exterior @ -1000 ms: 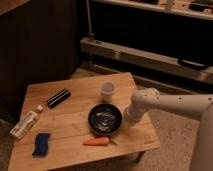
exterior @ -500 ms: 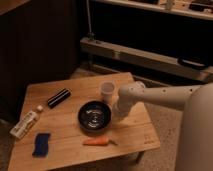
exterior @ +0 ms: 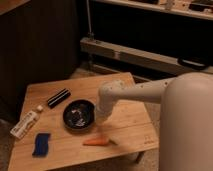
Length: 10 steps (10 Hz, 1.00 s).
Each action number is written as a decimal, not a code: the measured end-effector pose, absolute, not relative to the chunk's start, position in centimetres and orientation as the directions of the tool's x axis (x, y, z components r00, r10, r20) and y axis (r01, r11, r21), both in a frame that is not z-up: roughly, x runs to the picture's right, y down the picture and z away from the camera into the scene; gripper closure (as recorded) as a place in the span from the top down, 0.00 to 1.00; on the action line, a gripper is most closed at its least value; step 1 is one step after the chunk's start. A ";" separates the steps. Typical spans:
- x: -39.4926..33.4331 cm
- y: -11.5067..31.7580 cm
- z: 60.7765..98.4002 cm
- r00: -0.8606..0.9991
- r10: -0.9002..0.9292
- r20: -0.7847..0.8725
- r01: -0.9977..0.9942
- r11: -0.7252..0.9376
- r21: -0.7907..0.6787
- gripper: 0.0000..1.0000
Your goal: Push the ceramic bowl across the table
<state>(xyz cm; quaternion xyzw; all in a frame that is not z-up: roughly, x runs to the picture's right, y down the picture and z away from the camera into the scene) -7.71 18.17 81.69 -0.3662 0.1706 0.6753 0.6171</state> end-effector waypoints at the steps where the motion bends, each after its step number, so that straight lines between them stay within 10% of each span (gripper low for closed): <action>1: -8.5 18.3 81.6 0.055 0.706 -0.706 -0.959 -0.160 -0.235 0.00; 10: -16.2 16.2 83.4 0.158 0.709 -0.688 -0.946 -0.092 -0.312 0.00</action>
